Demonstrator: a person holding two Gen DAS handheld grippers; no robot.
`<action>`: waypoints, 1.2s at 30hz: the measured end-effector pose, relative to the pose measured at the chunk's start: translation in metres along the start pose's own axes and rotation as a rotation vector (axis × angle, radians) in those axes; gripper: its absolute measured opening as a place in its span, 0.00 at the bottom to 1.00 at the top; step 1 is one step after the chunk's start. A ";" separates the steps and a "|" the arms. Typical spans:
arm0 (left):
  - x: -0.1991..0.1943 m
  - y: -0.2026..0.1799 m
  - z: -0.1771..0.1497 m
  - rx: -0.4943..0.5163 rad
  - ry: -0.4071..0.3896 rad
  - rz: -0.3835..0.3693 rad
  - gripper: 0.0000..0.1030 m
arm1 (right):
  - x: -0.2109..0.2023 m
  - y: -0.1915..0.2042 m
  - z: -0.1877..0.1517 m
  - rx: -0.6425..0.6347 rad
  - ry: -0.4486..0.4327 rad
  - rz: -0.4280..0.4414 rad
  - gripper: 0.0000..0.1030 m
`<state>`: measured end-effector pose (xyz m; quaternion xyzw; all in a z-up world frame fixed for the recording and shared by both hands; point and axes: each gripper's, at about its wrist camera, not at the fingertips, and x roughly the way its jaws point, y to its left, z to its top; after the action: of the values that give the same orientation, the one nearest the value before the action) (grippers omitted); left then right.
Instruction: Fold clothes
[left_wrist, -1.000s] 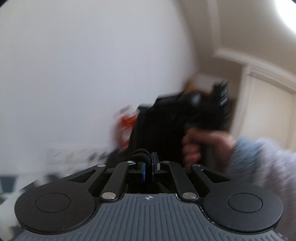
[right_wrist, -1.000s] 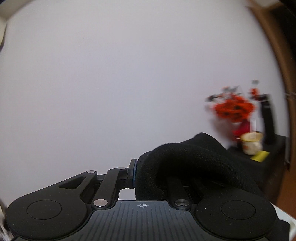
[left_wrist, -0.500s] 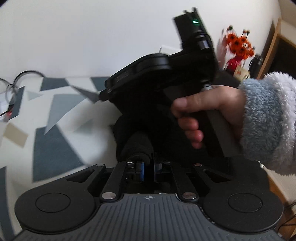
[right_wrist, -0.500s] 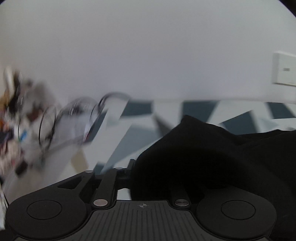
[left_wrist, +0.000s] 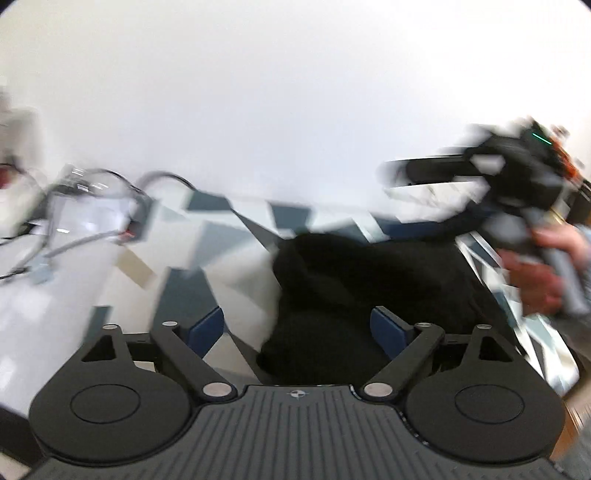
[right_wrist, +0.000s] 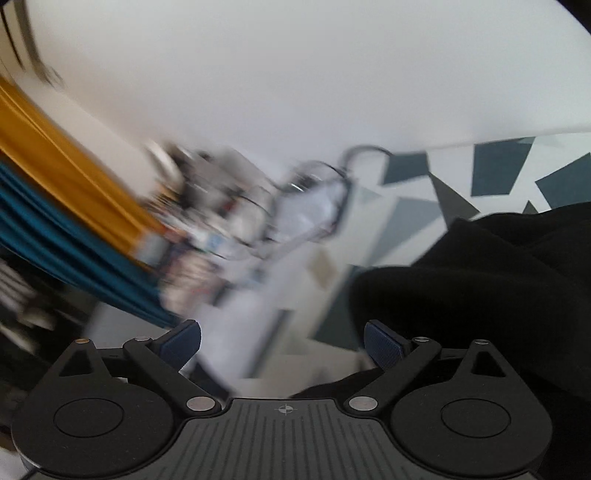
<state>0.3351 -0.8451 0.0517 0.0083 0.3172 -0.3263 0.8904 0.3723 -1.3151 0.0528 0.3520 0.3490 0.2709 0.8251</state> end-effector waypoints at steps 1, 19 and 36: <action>0.002 -0.010 -0.001 0.000 -0.003 0.023 0.86 | -0.026 -0.003 0.000 0.008 -0.026 0.040 0.92; 0.094 -0.114 -0.055 0.220 0.177 0.287 0.91 | -0.150 -0.154 -0.111 -0.079 -0.068 -0.848 0.88; 0.126 -0.227 -0.063 0.418 0.327 0.000 0.91 | -0.216 -0.192 -0.147 -0.127 -0.074 -0.974 0.31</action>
<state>0.2409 -1.0819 -0.0268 0.2445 0.3824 -0.3790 0.8064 0.1667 -1.5236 -0.0866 0.1064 0.4265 -0.1385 0.8875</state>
